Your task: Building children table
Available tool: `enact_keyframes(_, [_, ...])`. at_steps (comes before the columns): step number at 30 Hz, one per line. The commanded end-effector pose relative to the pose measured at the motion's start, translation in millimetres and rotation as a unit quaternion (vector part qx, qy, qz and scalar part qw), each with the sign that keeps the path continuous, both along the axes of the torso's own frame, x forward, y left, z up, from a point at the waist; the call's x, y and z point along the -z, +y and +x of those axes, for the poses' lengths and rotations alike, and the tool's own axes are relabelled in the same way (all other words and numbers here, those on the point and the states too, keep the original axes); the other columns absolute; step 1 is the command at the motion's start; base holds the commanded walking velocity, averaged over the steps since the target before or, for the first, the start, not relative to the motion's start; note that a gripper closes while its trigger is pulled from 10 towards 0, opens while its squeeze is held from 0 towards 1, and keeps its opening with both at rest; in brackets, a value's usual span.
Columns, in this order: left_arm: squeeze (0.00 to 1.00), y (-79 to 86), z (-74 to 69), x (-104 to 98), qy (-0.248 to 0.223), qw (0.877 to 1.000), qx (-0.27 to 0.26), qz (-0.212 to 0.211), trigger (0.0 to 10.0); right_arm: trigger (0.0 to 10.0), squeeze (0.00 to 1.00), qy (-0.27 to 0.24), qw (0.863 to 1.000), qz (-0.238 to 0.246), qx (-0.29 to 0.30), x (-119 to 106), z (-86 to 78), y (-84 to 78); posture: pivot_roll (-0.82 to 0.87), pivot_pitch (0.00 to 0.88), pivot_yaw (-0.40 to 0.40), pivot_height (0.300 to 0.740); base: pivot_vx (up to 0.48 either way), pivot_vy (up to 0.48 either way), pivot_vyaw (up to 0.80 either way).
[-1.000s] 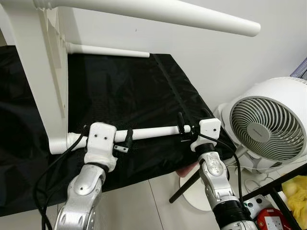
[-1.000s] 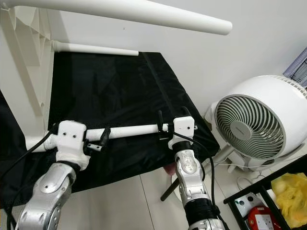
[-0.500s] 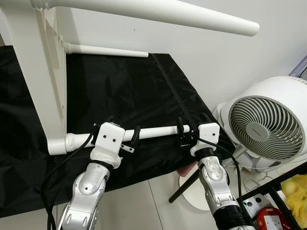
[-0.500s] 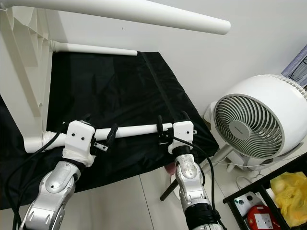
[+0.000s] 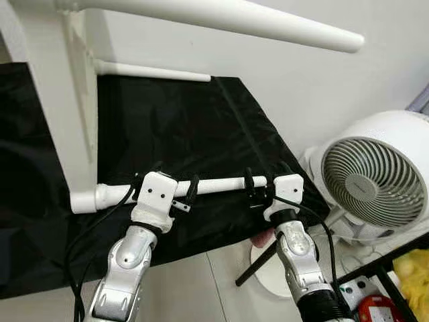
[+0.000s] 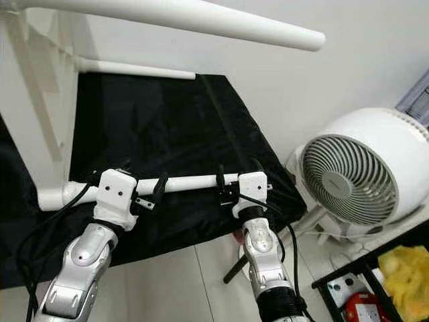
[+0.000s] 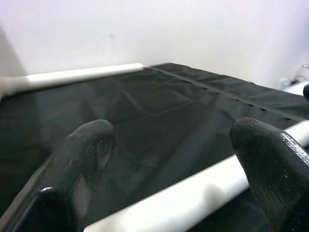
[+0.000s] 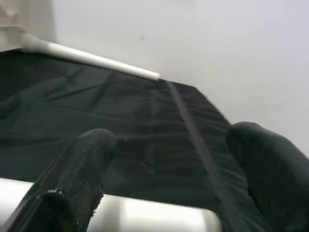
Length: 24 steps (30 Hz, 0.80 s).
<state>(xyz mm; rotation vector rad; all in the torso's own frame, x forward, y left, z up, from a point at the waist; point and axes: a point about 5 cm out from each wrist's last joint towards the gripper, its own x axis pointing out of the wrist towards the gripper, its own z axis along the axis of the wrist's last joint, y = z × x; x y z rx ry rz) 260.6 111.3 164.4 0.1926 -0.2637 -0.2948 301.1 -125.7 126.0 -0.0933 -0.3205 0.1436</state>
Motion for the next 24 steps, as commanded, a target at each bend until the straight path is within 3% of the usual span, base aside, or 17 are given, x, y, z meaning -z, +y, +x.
enact_keyframes(1, [0.0,0.6,1.1,2.0,-0.003,1.0,-0.009,-0.008,10.0,10.0,0.0,0.006,1.0,-0.007,0.007,1.7,-0.7,-4.4,0.09,0.031,-0.168,0.74,0.0,0.0,0.75])
enact_keyframes(13, [0.0,-2.8,0.5,1.4,-0.014,1.0,0.005,-0.002,10.0,10.0,0.0,0.008,1.0,-0.003,0.011,2.4,-2.2,-3.6,0.08,0.047,-0.163,0.74,0.0,0.0,0.8])
enact_keyframes(24, [0.0,-6.5,-1.2,1.8,-0.02,1.0,0.018,-0.002,10.0,10.0,0.0,0.01,1.0,0.008,0.012,2.8,-3.0,-6.6,0.08,0.048,-0.164,0.74,0.0,-0.114,0.0])
